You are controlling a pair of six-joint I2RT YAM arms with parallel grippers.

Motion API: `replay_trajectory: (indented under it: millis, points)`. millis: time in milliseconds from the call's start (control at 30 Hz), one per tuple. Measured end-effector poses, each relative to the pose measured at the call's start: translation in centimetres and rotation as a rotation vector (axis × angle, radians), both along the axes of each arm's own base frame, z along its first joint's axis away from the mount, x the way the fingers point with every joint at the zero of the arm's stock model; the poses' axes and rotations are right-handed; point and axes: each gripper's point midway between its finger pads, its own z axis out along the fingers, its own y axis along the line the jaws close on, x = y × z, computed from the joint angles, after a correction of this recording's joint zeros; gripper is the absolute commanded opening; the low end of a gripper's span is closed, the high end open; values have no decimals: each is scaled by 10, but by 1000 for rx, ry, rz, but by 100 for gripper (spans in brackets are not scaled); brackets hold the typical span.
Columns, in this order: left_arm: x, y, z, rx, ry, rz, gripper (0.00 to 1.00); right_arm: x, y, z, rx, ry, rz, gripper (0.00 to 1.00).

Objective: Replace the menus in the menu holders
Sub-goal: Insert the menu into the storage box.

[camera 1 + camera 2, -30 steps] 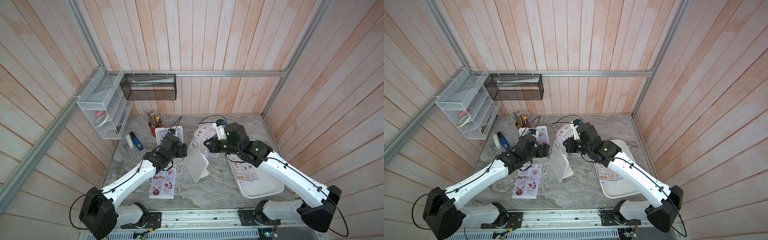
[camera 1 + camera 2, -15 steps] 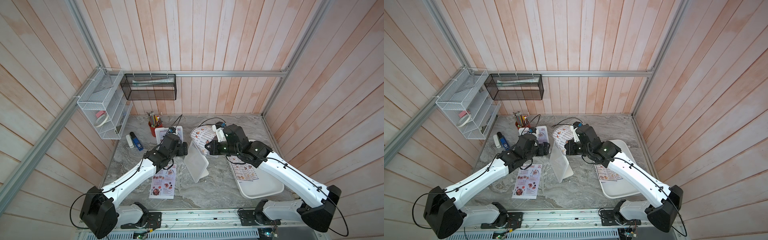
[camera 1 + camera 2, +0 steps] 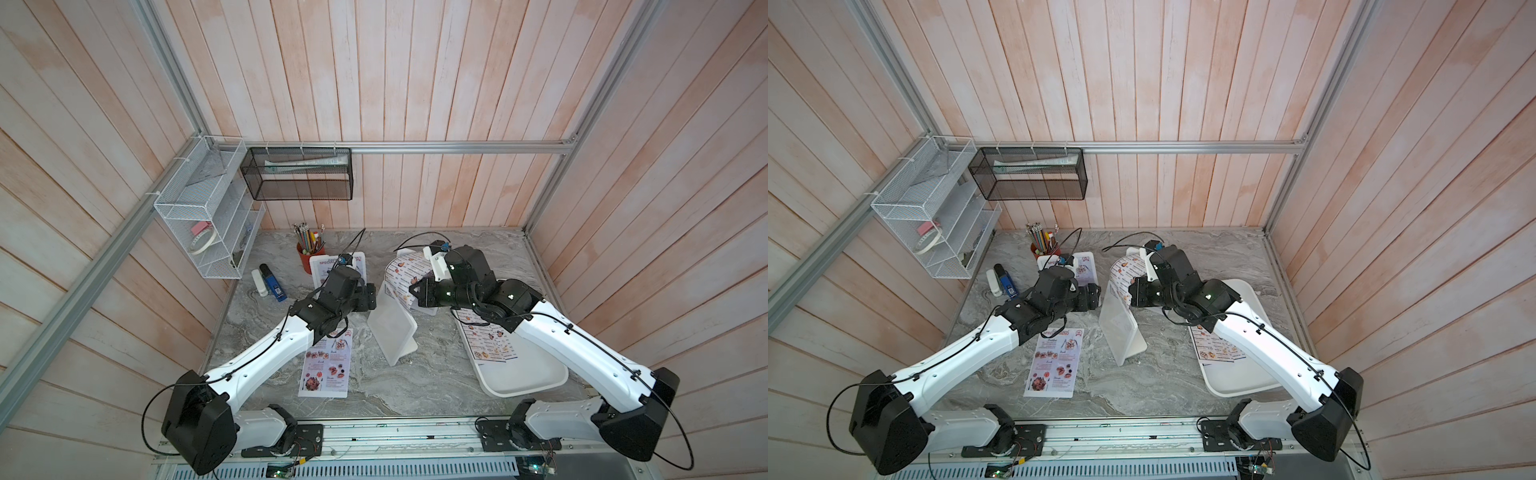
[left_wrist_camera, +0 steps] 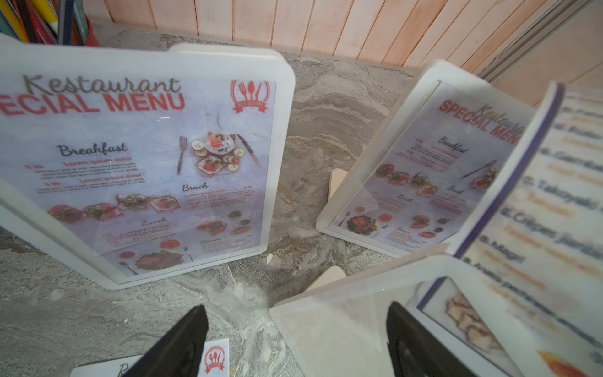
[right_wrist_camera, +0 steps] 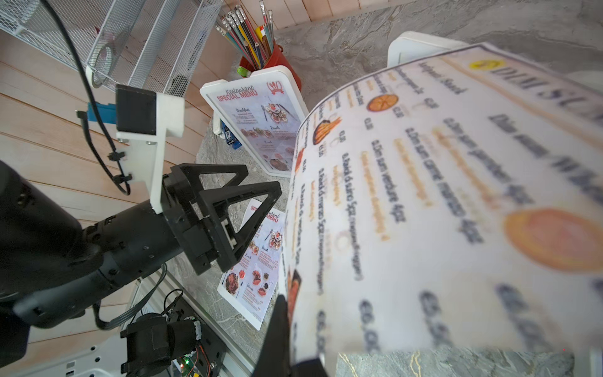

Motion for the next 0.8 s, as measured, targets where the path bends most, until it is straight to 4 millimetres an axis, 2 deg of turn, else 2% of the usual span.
replay_trajectory:
  millis: [433, 800]
  points:
    - [1, -1, -4, 7, 9, 0, 88, 0, 3, 2, 6, 3, 10, 2]
    - [1, -1, -4, 7, 9, 0, 88, -5, -6, -8, -10, 13, 0, 2]
